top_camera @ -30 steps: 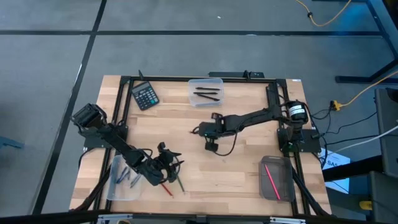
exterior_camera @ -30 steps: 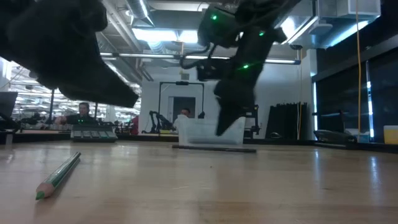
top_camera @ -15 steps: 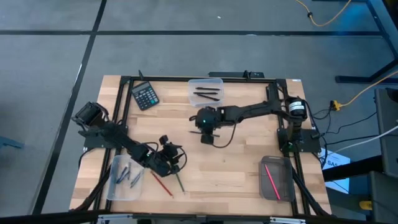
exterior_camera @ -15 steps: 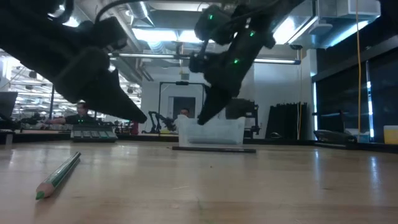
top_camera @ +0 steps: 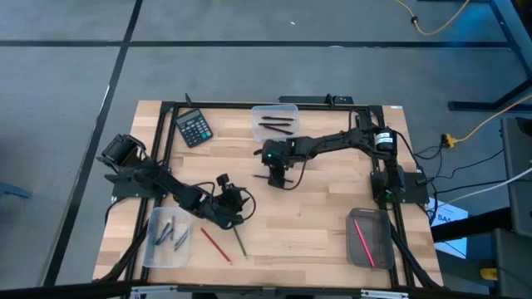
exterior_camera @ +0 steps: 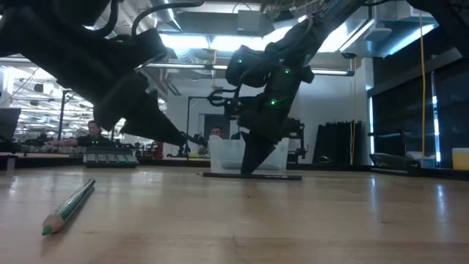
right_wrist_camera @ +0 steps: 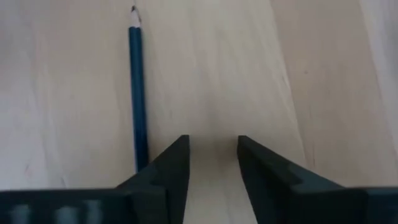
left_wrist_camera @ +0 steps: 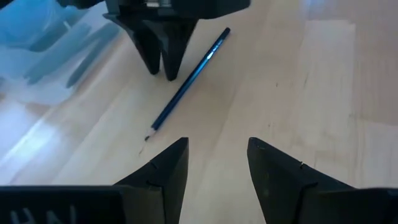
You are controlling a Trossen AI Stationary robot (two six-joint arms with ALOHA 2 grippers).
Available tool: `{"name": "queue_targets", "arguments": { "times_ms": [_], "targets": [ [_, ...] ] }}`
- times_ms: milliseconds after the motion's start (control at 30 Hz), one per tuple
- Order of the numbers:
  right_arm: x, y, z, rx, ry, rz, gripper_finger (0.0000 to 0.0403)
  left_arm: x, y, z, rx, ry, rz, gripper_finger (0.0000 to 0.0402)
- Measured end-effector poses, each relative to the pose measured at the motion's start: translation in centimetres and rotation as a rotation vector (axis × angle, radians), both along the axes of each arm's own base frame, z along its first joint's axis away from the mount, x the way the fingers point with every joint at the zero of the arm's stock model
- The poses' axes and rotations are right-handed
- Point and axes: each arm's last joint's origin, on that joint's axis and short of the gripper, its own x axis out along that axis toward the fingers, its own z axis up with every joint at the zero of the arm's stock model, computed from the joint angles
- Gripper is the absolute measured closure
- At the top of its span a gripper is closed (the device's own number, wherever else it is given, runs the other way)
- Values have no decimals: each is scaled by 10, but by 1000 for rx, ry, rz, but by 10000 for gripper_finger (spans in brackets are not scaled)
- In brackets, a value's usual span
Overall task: Sort crayons/erasers/pens/pencils in bins
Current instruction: Put the blue color pencil into the black bin
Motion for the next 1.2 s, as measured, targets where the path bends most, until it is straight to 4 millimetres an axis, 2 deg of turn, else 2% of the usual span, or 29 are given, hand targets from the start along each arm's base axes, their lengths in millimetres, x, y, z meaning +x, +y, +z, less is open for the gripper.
{"name": "queue_targets", "arguments": {
  "times_ms": [233,300,467,567,700,900,1033,1200],
  "targets": [
    [-1,1,0,9,9,-42,332,3,7,1,62,36,-18,243],
    [1,1,7,10,9,-34,342,5,11,1,78,60,-38,243],
    [5,11,38,93,-7,12,329,11,24,-1,24,118,-100,244],
    [12,21,55,34,-62,38,309,13,31,-2,6,129,-97,245],
    [4,30,32,4,-12,57,285,13,35,-2,35,153,-112,245],
    [-8,33,15,-6,-12,5,281,16,37,1,64,148,-139,245],
    [-17,33,5,19,2,7,309,22,37,5,44,105,-200,245],
    [-21,35,0,45,10,-60,375,26,39,12,56,58,-263,245]
  ]
}}
